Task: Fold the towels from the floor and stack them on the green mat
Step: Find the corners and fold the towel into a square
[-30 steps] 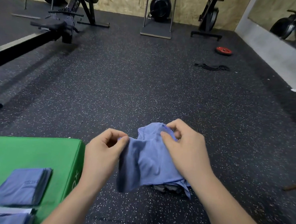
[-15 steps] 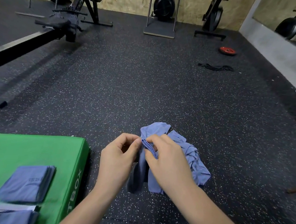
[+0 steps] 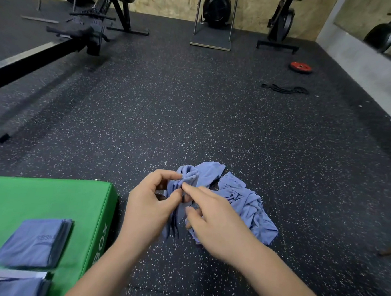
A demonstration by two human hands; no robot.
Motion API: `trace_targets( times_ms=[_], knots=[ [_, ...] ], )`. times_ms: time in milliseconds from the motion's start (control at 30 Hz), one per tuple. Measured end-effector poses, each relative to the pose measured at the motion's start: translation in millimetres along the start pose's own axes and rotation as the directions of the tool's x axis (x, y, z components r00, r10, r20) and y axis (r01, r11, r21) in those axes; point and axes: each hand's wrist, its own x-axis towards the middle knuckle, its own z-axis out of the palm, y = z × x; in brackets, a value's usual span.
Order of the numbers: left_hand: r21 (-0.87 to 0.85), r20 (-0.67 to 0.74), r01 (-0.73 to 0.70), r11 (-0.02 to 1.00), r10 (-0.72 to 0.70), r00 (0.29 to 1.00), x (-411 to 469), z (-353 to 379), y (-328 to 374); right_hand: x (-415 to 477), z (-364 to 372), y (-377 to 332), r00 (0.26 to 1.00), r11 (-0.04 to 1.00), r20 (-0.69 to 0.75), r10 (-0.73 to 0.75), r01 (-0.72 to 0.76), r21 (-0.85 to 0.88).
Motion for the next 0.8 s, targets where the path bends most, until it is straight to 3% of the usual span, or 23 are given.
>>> trace_targets(
  times_ms=[200, 467, 633, 800],
  knots=[
    [-0.042, 0.103, -0.033, 0.999, 0.037, 0.994, 2.1, -3.3, 5.2, 2.8, -18.6, 10.8, 0.974, 0.996, -0.214, -0.073, 0.058, -0.074],
    [-0.124, 0.299, -0.066, 0.99, 0.101, 0.949, -5.3, -0.4, 9.0, 6.2, -25.6, 25.9, 1.0, 0.996, 0.026, 0.007, -0.005, -0.089],
    [-0.129, 0.326, -0.07, 0.989, 0.109, 0.939, -1.1, -4.7, 7.3, 4.7, -31.3, 27.9, 0.997, 0.996, -0.02, -0.075, 0.074, -0.042],
    [0.067, 0.435, -0.042, 0.997, 0.009, 0.9, 2.4, -10.7, 2.7, 3.5, -47.4, 21.7, 0.981, 0.99, -0.167, -0.104, 0.118, 0.077]
  ],
)
